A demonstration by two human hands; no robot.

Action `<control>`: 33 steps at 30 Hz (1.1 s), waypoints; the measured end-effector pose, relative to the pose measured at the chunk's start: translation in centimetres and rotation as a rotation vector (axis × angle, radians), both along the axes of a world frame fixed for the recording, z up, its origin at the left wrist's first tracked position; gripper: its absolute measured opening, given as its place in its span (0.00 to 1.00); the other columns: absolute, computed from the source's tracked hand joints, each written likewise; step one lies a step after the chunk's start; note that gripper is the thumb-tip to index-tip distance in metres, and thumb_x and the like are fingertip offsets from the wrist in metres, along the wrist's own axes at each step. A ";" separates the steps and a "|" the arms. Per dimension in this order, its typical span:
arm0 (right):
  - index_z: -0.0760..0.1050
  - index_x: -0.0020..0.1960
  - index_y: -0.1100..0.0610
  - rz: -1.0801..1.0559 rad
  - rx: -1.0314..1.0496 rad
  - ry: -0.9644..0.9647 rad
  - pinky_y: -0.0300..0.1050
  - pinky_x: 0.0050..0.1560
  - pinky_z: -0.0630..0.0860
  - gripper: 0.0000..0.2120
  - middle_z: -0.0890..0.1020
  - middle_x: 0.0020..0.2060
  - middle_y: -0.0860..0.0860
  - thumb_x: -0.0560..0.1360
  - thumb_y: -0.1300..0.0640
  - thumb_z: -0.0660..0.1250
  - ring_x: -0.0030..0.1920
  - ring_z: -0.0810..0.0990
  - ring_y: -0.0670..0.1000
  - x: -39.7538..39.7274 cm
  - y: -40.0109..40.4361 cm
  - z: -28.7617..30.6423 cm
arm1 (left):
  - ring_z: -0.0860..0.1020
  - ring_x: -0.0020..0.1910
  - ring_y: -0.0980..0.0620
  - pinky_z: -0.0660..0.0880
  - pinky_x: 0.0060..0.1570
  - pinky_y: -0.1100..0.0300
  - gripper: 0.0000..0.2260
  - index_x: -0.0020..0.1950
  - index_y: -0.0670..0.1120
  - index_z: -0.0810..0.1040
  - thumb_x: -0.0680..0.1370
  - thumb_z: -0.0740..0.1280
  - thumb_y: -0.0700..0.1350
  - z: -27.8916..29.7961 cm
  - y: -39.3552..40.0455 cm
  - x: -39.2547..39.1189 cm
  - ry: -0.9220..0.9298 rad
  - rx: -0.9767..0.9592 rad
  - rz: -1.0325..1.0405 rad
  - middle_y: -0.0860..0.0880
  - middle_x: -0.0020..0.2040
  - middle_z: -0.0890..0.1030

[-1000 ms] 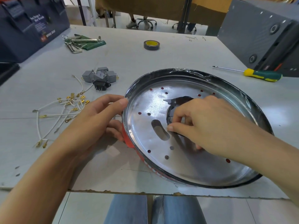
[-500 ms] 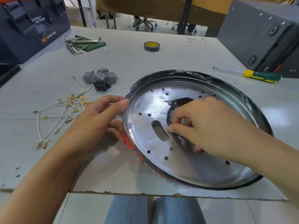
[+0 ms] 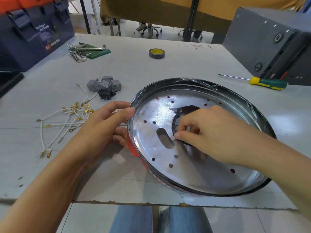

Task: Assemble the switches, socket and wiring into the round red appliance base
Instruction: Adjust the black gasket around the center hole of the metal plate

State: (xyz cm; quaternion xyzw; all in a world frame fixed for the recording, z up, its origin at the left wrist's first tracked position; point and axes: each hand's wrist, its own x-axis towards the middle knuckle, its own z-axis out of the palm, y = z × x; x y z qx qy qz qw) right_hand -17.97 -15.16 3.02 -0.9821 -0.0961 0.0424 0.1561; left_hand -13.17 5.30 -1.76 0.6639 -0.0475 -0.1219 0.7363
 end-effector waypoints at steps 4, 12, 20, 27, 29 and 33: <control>0.79 0.40 0.48 0.007 0.087 0.033 0.38 0.38 0.74 0.11 0.80 0.31 0.43 0.74 0.45 0.63 0.34 0.77 0.41 0.6 -0.5 0.7 | 0.75 0.20 0.48 0.73 0.21 0.64 0.19 0.52 0.44 0.78 0.64 0.68 0.50 0.0 0.2 0.0 0.020 -0.008 -0.020 0.40 0.30 0.78; 0.78 0.46 0.45 0.066 0.103 0.064 0.30 0.39 0.72 0.07 0.80 0.37 0.40 0.72 0.44 0.67 0.38 0.75 0.33 2.3 -1.1 1.5 | 0.76 0.23 0.47 0.74 0.23 0.62 0.07 0.54 0.46 0.77 0.76 0.65 0.42 0.0 0.2 0.9 0.018 0.018 -0.029 0.42 0.36 0.78; 0.78 0.53 0.44 0.070 0.094 0.070 0.30 0.49 0.72 0.10 0.80 0.47 0.39 0.73 0.46 0.67 0.47 0.76 0.35 2.7 -2.9 1.5 | 0.78 0.23 0.47 0.74 0.22 0.63 0.13 0.50 0.47 0.81 0.66 0.70 0.46 0.5 0.8 3.0 0.025 0.003 -0.097 0.42 0.41 0.80; 0.81 0.47 0.47 0.185 0.113 0.228 0.34 0.47 0.73 0.08 0.82 0.40 0.41 0.73 0.45 0.67 0.43 0.78 0.39 2.4 -3.2 1.2 | 0.77 0.22 0.50 0.74 0.21 0.63 0.09 0.53 0.46 0.80 0.74 0.65 0.41 0.4 0.8 4.2 0.005 0.056 -0.081 0.46 0.38 0.82; 0.81 0.46 0.48 0.208 0.097 0.232 0.33 0.45 0.72 0.08 0.82 0.40 0.41 0.74 0.46 0.66 0.43 0.78 0.39 2.6 -3.2 1.0 | 0.77 0.23 0.50 0.74 0.21 0.64 0.09 0.52 0.47 0.81 0.76 0.63 0.40 0.2 0.6 4.4 -0.015 0.088 -0.068 0.45 0.39 0.82; 0.81 0.46 0.48 0.261 0.111 0.255 0.28 0.41 0.68 0.06 0.80 0.37 0.39 0.74 0.48 0.67 0.38 0.75 0.36 2.9 -3.3 0.9 | 0.76 0.40 0.42 0.75 0.37 0.55 0.14 0.52 0.47 0.82 0.68 0.65 0.45 0.1 0.6 4.9 -0.055 0.152 -0.041 0.38 0.48 0.82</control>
